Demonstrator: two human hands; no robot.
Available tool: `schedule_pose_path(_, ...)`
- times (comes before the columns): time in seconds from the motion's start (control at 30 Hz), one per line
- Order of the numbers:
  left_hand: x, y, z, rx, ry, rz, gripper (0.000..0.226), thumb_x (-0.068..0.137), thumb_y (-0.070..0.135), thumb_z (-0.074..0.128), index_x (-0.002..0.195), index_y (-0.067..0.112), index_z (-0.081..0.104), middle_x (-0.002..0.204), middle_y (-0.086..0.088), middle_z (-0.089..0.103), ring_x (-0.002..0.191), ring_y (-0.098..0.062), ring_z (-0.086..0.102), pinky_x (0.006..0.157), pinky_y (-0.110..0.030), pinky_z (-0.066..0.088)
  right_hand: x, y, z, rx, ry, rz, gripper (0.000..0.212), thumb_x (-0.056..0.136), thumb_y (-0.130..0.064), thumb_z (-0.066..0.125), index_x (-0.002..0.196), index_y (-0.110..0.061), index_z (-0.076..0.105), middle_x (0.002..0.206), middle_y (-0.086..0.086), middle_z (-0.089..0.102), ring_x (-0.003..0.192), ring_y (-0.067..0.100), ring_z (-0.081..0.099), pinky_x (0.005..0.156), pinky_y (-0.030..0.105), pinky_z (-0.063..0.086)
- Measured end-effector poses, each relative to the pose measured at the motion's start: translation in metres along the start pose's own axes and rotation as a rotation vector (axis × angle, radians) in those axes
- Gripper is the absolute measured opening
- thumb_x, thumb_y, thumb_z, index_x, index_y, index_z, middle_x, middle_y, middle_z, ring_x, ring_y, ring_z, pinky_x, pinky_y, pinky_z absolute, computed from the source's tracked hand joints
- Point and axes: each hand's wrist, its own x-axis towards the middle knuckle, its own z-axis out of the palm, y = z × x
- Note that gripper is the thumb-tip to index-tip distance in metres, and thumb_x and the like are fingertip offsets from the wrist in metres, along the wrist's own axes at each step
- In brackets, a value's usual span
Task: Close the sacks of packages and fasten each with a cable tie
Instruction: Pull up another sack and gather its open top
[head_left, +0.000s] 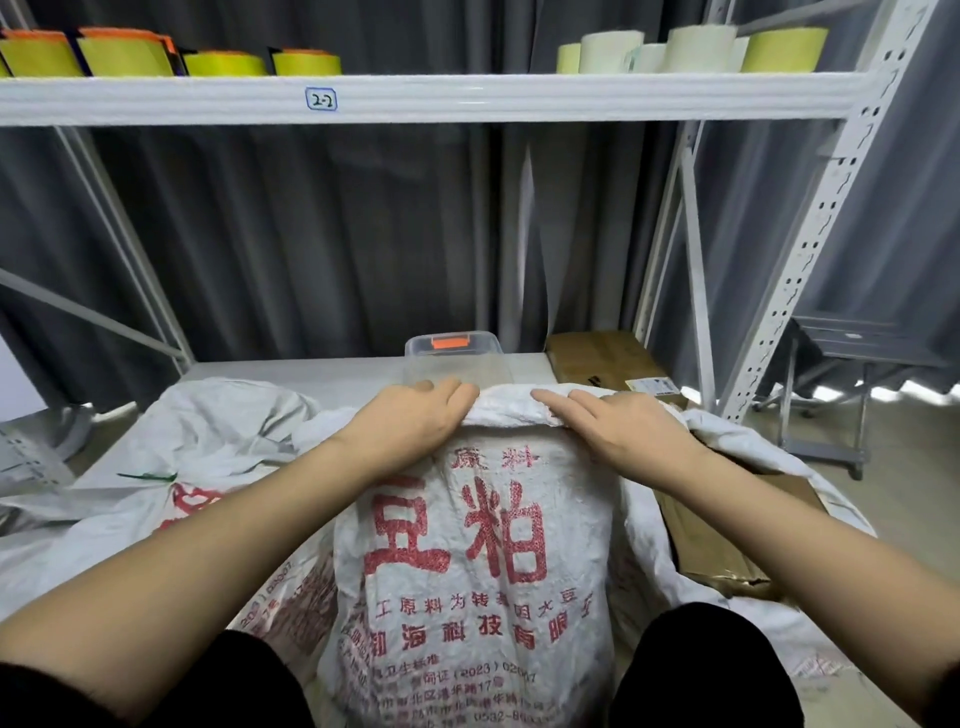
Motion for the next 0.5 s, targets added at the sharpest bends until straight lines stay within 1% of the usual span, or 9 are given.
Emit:
schedule_pose_path(0.03,0.002,0.0,-0.001,-0.005,-0.006,-0.018,0.046,0.061,0.0,0.075,0.099,0.009,0.051,0.079,-0.008,0.058,0.053,-0.027,0.055,0.038,-0.03,0.033,0.001,0.002,0.0,0.036,-0.009,0.014,0.047,0.087,-0.016,0.042,0.134,-0.015,0.039,0.082,0.006,0.063,0.04,0.024,0.049,0.035,0.026,0.03)
schedule_pose_path(0.07,0.004,0.0,-0.002,-0.051,-0.018,-0.046,0.039,0.071,0.004,0.069,0.104,0.011,0.049,0.085,-0.009,0.059,0.06,-0.029,0.057,0.043,-0.032,0.034,0.001,0.005,-0.002,0.064,-0.019,0.02,0.046,0.089,-0.02,0.044,0.134,-0.016,0.039,0.083,0.005,0.064,0.04,0.023,0.051,0.035,0.026,0.031)
schedule_pose_path(0.1,0.007,-0.001,-0.005,-0.117,-0.038,-0.105,0.03,0.082,0.011,0.06,0.109,0.013,0.047,0.093,-0.009,0.06,0.07,-0.03,0.059,0.05,-0.034,0.035,0.001,0.009,-0.004,0.08,-0.03,0.011,0.052,0.084,-0.017,0.056,0.134,-0.016,0.04,0.083,0.004,0.064,0.04,0.023,0.051,0.035,0.026,0.032)
schedule_pose_path(0.13,0.008,-0.002,-0.007,-0.188,-0.106,-0.175,0.024,0.089,0.018,0.051,0.112,0.016,0.046,0.099,-0.007,0.062,0.079,-0.03,0.06,0.057,-0.034,0.036,0.0,0.011,-0.005,0.077,-0.045,-0.005,0.067,0.072,-0.008,0.069,0.133,-0.014,0.041,0.082,0.005,0.062,0.039,0.022,0.049,0.035,0.026,0.032)
schedule_pose_path(0.17,0.009,-0.005,-0.006,-0.254,-0.164,-0.223,0.021,0.092,0.024,0.047,0.113,0.019,0.047,0.102,-0.005,0.063,0.086,-0.029,0.06,0.062,-0.033,0.038,-0.001,0.013,-0.006,0.053,-0.053,-0.016,0.079,0.06,0.001,0.074,0.131,-0.013,0.043,0.081,0.005,0.06,0.039,0.022,0.047,0.035,0.026,0.031)
schedule_pose_path(0.2,0.009,-0.009,-0.005,-0.331,-0.188,-0.237,0.021,0.093,0.029,0.046,0.112,0.021,0.049,0.103,-0.004,0.064,0.089,-0.026,0.059,0.066,-0.033,0.04,-0.002,0.014,-0.006,0.022,-0.04,-0.014,0.084,0.053,0.006,0.076,0.129,-0.011,0.044,0.079,0.006,0.058,0.039,0.023,0.045,0.035,0.026,0.03)
schedule_pose_path(0.33,-0.002,-0.007,0.001,-0.621,-0.191,-0.194,0.024,0.096,0.041,0.044,0.112,0.025,0.053,0.105,0.004,0.064,0.089,-0.016,0.057,0.069,-0.029,0.038,-0.009,0.013,0.001,-0.05,0.028,-0.027,0.082,0.056,0.01,0.072,0.129,-0.012,0.042,0.08,0.01,0.057,0.041,0.025,0.044,0.033,0.029,0.033)
schedule_pose_path(0.4,-0.003,-0.004,0.0,-0.739,-0.192,-0.202,0.023,0.097,0.036,0.043,0.115,0.025,0.053,0.107,0.008,0.062,0.091,-0.012,0.055,0.072,-0.028,0.039,-0.015,0.013,0.004,-0.089,0.031,-0.048,0.084,0.057,0.011,0.071,0.131,-0.014,0.041,0.083,0.011,0.057,0.041,0.024,0.043,0.034,0.028,0.03)
schedule_pose_path(0.5,-0.001,-0.007,0.0,-0.72,-0.127,-0.194,0.022,0.091,0.029,0.052,0.113,0.027,0.054,0.103,0.015,0.058,0.091,-0.007,0.054,0.072,-0.025,0.039,-0.019,0.016,0.01,-0.095,0.028,-0.03,0.085,0.059,0.008,0.072,0.133,-0.017,0.04,0.086,0.01,0.057,0.042,0.023,0.043,0.038,0.027,0.024)
